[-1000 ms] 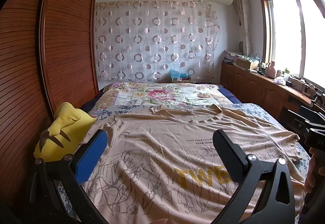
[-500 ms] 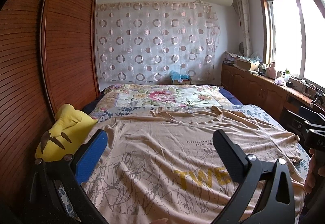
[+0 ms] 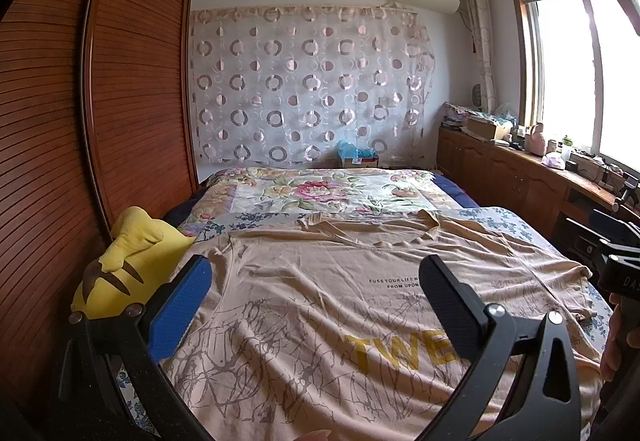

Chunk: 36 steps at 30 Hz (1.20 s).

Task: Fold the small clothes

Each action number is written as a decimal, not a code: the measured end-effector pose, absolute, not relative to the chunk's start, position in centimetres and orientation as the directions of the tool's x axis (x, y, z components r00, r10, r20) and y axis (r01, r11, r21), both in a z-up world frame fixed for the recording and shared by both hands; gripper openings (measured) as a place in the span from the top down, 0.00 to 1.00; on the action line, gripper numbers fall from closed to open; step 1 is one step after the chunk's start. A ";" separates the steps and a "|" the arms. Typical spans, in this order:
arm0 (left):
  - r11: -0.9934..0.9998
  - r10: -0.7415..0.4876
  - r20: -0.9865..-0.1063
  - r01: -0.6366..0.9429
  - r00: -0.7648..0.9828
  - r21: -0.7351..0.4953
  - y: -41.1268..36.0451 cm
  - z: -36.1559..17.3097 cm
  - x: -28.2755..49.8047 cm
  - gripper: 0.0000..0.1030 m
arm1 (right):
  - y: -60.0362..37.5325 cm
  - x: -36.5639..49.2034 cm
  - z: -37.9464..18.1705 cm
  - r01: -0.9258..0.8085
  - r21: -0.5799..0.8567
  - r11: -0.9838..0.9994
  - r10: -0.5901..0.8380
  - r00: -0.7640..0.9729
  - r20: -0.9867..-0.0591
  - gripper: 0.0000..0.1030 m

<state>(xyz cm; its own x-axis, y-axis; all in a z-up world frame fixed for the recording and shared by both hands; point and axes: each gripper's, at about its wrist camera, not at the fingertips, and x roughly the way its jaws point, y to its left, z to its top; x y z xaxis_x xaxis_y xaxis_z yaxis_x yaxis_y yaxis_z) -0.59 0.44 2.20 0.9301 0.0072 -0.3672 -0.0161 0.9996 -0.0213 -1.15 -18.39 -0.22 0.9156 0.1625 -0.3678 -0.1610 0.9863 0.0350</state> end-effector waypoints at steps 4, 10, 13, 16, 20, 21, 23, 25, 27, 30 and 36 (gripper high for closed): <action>1.000 0.008 -0.367 -0.017 0.930 -0.021 0.3 2.1 -0.6 0.00 | -18.4 -1.1 -0.2 -0.161 0.035 0.986 0.162 0.915 -0.368 0.00; 1.000 0.008 -0.366 -0.016 0.930 -0.019 0.3 2.1 -0.6 0.00 | -18.4 -1.1 -0.2 -0.162 0.037 0.986 0.164 0.915 -0.369 0.00; 1.000 0.008 -0.366 -0.016 0.931 -0.019 0.3 2.1 -0.7 0.00 | -18.4 -1.2 -0.2 -0.161 0.036 0.986 0.163 0.916 -0.366 0.00; 1.000 0.008 -0.365 -0.016 0.931 -0.018 0.3 2.1 -0.6 0.00 | -18.4 -1.2 -0.2 -0.161 0.035 0.986 0.162 0.916 -0.366 0.00; 1.000 0.008 -0.366 -0.015 0.931 -0.018 0.2 2.0 -0.6 0.00 | -18.4 -1.2 -0.2 -0.160 0.036 0.986 0.162 0.916 -0.366 0.00; 1.000 0.008 -0.365 -0.016 0.931 -0.018 0.2 2.0 -0.7 0.00 | -18.4 -1.2 -0.2 -0.160 0.035 0.986 0.162 0.917 -0.366 0.00; 1.000 0.007 -0.366 -0.015 0.931 -0.018 0.3 2.0 -0.6 0.00 | -18.4 -1.2 -0.2 -0.161 0.036 0.986 0.163 0.916 -0.366 0.00; 1.000 0.007 -0.365 -0.015 0.931 -0.018 0.2 2.1 -0.7 0.00 | -18.4 -1.2 -0.2 -0.160 0.035 0.987 0.161 0.917 -0.366 0.00; 1.000 0.008 -0.364 -0.015 0.932 -0.017 0.3 2.2 -0.7 0.00 | -18.4 -1.2 -0.2 -0.160 0.037 0.986 0.162 0.916 -0.366 0.00; 1.000 0.007 -0.365 -0.015 0.931 -0.019 0.3 2.2 -0.7 0.00 | -18.3 -1.3 -0.2 -0.160 0.035 0.987 0.161 0.917 -0.365 0.00; 1.000 0.007 -0.365 -0.014 0.931 -0.018 0.2 2.2 -0.7 0.00 | -18.3 -1.3 -0.2 -0.160 0.036 0.986 0.162 0.917 -0.364 0.00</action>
